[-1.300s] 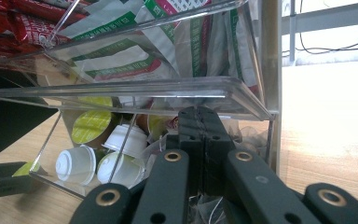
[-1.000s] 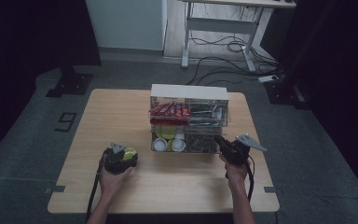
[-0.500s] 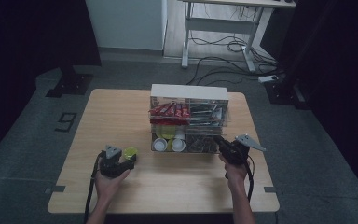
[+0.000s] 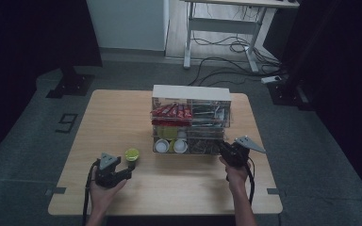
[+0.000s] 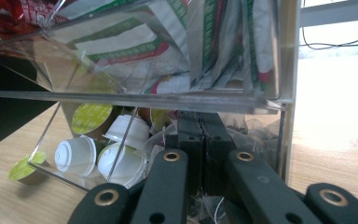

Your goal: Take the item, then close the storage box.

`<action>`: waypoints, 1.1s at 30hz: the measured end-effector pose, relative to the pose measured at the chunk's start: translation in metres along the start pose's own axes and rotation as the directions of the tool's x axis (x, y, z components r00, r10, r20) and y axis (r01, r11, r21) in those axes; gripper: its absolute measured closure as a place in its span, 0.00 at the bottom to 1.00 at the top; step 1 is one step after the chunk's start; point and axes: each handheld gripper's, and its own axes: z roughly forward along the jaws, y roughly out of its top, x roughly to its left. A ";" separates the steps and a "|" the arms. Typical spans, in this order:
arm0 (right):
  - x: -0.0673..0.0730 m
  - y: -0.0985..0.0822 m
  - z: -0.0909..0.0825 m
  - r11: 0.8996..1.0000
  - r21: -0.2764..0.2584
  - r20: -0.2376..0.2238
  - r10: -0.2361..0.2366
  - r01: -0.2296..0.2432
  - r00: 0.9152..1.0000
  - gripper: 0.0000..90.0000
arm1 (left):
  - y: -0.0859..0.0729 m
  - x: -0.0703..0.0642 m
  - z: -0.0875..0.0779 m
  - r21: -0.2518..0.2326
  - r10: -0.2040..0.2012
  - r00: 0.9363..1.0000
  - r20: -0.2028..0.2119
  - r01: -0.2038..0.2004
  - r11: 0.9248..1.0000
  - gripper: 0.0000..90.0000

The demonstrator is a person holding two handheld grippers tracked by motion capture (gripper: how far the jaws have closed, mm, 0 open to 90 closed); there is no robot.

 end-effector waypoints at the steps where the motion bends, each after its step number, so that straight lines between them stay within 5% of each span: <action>1: 0.001 -0.001 0.000 1.000 0.005 0.002 -0.003 0.003 1.000 0.98 | -0.001 0.001 -0.001 0.005 -0.001 1.000 0.003 0.001 1.000 0.39; 33: 0.006 -0.017 -0.012 0.999 0.039 0.019 -0.007 0.006 1.000 0.98 | -0.012 0.007 0.001 0.059 -0.015 0.999 0.033 0.013 0.998 0.38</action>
